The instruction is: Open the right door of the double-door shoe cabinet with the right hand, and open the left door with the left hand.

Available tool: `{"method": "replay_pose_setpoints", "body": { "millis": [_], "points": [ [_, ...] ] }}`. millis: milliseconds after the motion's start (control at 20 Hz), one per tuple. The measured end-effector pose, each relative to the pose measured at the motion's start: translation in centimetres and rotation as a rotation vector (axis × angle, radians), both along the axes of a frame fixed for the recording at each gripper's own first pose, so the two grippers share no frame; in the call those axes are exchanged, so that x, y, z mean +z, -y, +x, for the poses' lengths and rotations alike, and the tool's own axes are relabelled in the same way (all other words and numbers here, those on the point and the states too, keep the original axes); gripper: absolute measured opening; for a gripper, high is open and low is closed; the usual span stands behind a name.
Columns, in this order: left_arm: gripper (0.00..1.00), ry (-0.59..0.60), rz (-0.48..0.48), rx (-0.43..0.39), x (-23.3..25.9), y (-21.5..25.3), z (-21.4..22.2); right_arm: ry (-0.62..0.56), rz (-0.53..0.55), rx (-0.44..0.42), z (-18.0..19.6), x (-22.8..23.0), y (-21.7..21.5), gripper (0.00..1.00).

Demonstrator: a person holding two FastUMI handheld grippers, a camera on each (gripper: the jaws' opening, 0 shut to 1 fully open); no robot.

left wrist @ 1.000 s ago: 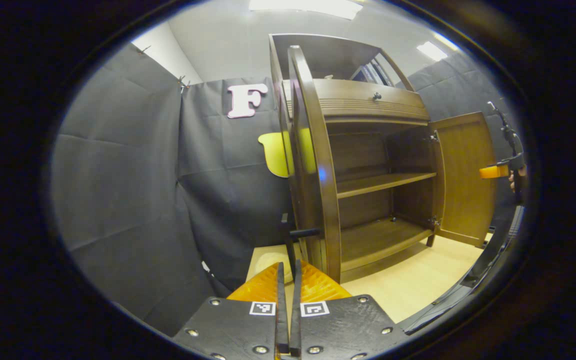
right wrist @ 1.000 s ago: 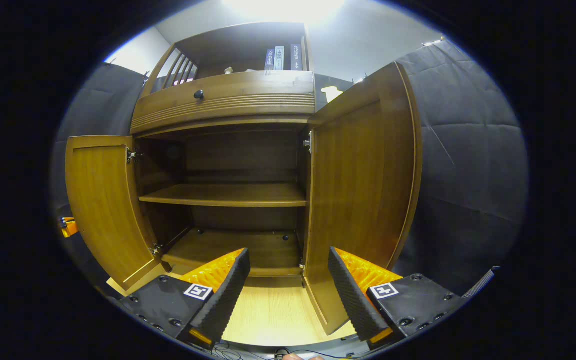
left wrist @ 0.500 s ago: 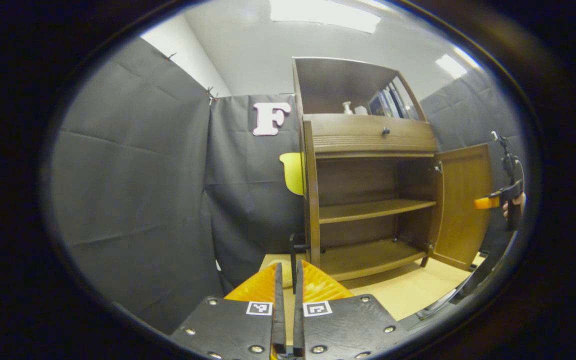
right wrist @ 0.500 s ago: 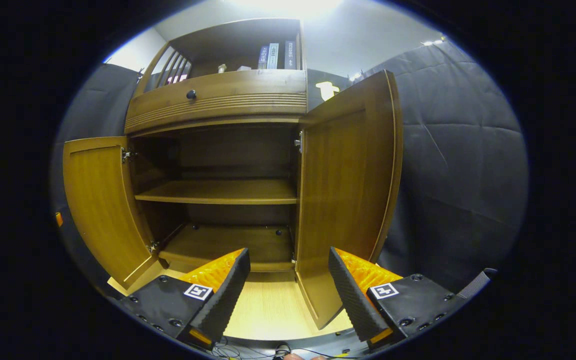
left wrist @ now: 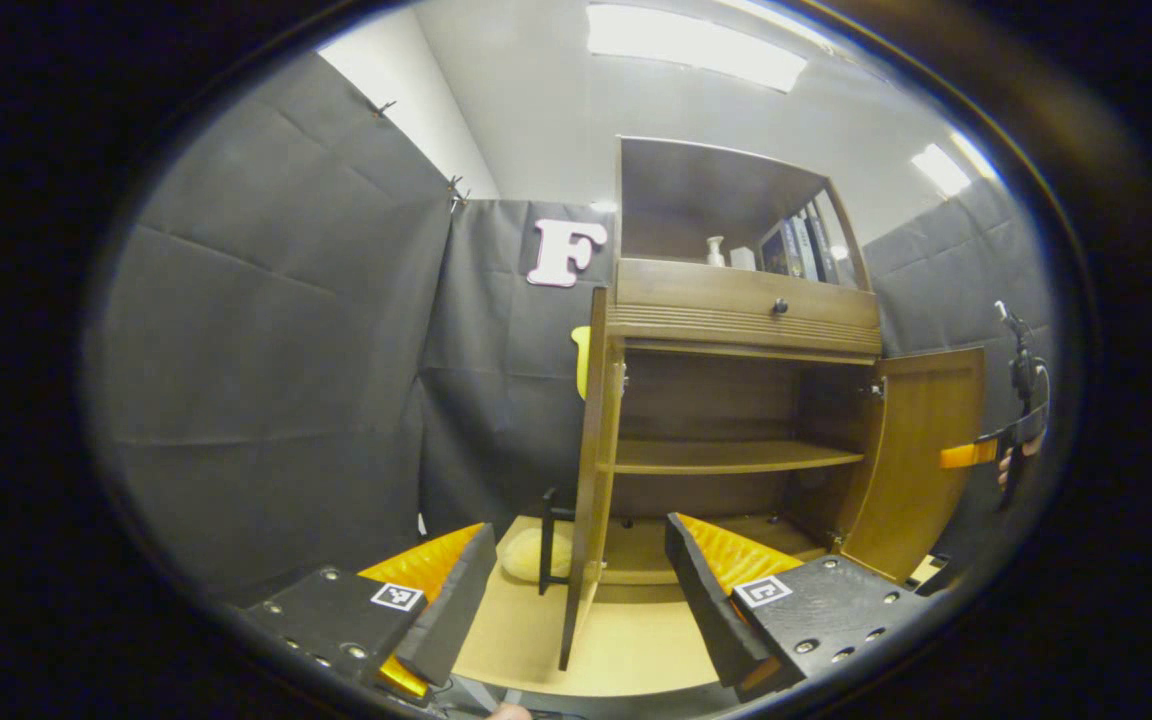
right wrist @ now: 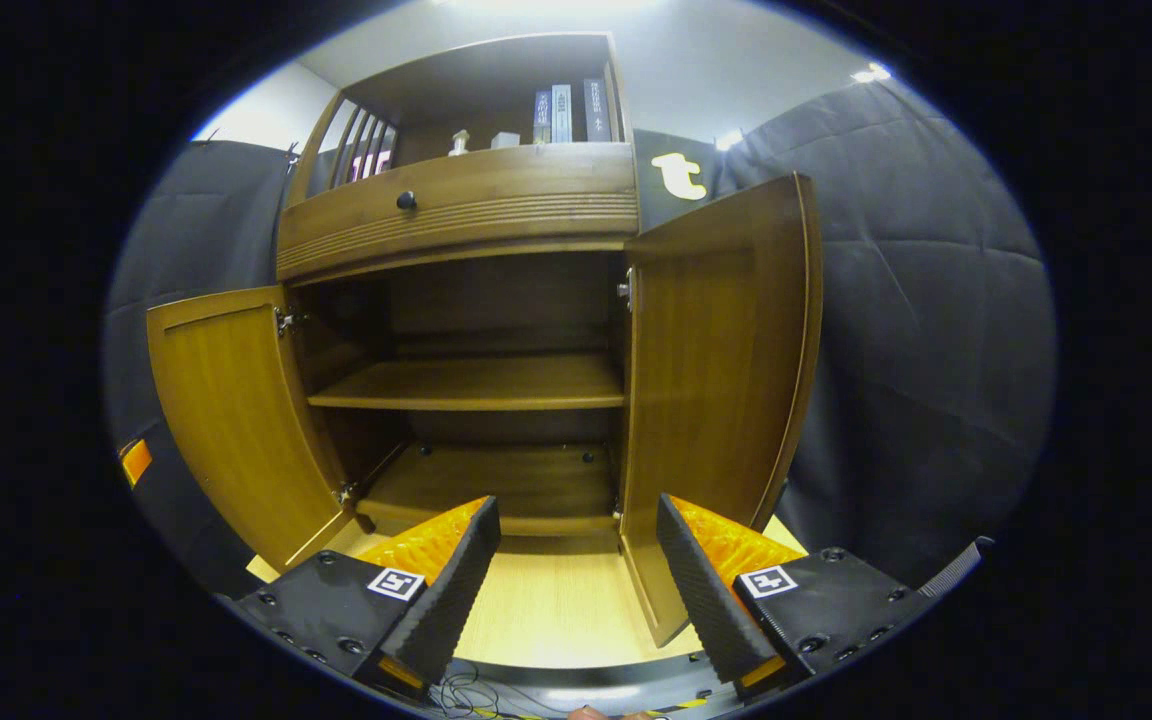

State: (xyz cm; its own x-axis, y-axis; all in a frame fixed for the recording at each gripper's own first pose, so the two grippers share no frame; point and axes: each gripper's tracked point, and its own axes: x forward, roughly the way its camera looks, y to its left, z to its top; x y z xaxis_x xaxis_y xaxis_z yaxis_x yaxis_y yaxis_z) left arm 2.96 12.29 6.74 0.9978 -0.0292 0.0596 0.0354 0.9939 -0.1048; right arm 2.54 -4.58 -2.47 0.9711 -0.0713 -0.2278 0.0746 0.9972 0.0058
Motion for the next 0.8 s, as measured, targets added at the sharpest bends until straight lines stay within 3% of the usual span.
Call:
{"method": "replay_pose_setpoints", "body": {
  "millis": [100, 200, 350, 400, 500, 550, 650, 800],
  "points": [
    [0.99, 0.015, -0.014, 0.010, 0.9, 1.3, -0.1, 0.010, -0.007, 0.027, -0.5, 0.3, 0.2, 0.99],
    [0.99, 0.025, -0.025, 0.009, 1.8, 3.2, -0.1, 0.015, -0.008, 0.056, -0.8, 0.3, 0.5, 0.94],
    [0.99, 0.026, 0.016, 0.012, 3.3, 6.5, 0.3, 0.034, 0.004, 0.109, -1.5, 0.8, 0.8, 0.94],
    [0.99, 0.027, 0.025, 0.004, 3.8, 7.9, 0.5, 0.054, -0.001, 0.123, -1.7, 1.0, 1.0, 0.99],
    [0.99, 0.022, -0.014, -0.018, 4.5, 10.4, 0.6, 0.075, -0.012, 0.159, -1.9, 1.0, 1.0, 0.98],
    [0.99, 0.023, -0.044, -0.020, 5.0, 11.4, 0.4, 0.081, -0.012, 0.181, -2.1, 0.9, 0.8, 0.93],
    [0.98, 0.030, -0.064, 0.004, 5.9, 12.4, -0.3, 0.109, 0.001, 0.218, -2.4, 1.2, 0.6, 0.93],
    [0.99, 0.019, -0.020, 0.062, 6.4, 13.4, -2.0, 0.122, -0.003, 0.259, -2.8, 1.1, 1.0, 0.93]
  ]
}}
